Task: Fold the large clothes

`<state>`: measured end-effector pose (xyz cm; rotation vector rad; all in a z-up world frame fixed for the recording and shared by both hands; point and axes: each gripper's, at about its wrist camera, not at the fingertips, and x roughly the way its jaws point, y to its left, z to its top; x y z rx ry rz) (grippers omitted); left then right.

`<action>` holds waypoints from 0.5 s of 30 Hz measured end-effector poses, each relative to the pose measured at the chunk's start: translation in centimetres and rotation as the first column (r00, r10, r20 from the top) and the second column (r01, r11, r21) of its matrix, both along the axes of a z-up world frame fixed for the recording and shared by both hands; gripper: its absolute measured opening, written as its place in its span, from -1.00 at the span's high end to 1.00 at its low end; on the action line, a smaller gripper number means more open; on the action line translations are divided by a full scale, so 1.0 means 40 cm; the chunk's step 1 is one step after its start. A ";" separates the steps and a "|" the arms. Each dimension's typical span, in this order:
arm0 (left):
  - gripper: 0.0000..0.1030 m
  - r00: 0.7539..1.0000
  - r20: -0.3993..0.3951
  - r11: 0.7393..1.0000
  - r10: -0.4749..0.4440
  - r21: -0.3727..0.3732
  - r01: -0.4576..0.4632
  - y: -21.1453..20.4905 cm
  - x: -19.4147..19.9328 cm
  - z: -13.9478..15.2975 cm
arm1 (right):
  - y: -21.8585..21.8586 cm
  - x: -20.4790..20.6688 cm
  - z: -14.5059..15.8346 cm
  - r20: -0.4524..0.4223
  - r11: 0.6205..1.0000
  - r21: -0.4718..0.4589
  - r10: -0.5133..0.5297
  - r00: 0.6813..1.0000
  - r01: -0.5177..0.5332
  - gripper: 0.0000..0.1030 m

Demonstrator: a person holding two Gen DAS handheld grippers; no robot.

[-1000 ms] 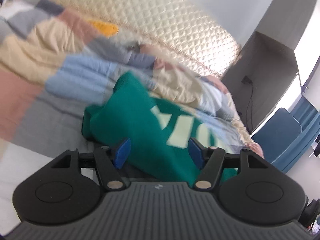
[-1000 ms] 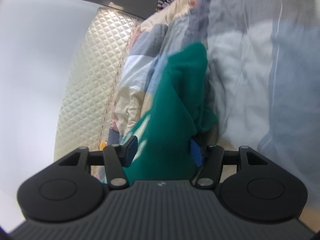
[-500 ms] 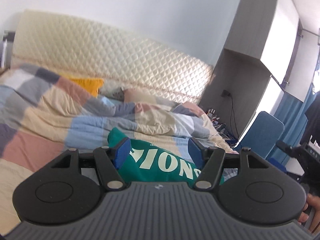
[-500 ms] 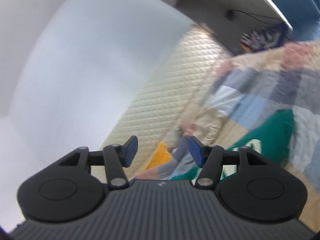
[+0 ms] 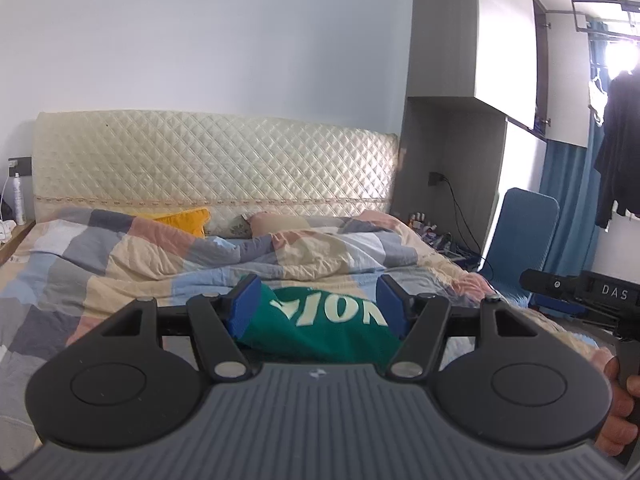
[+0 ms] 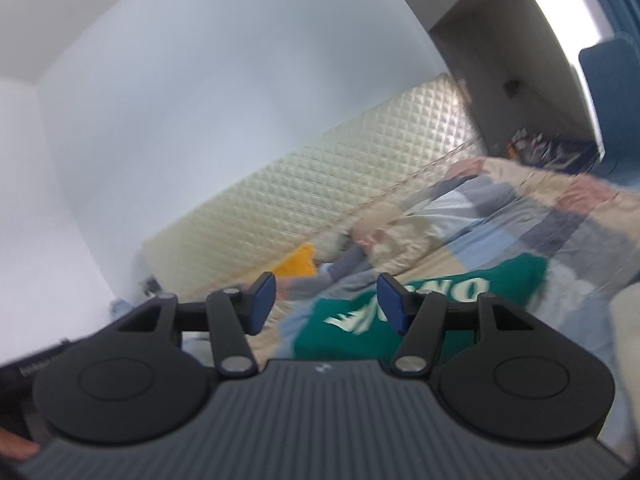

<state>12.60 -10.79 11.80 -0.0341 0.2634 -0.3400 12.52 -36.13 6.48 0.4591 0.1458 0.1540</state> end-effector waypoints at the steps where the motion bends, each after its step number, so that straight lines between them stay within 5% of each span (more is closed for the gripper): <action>1: -0.34 1.000 0.000 1.000 -0.004 0.018 0.004 -0.002 -0.011 -0.018 | 0.006 -0.012 -0.011 -0.001 1.000 -0.014 0.000 1.000 0.000 -0.16; 15: -0.34 0.998 -0.056 0.996 0.013 0.094 -0.008 -0.033 -0.004 -0.222 | 0.107 -0.040 -0.164 -0.081 0.975 -0.220 0.000 0.997 -0.018 -0.16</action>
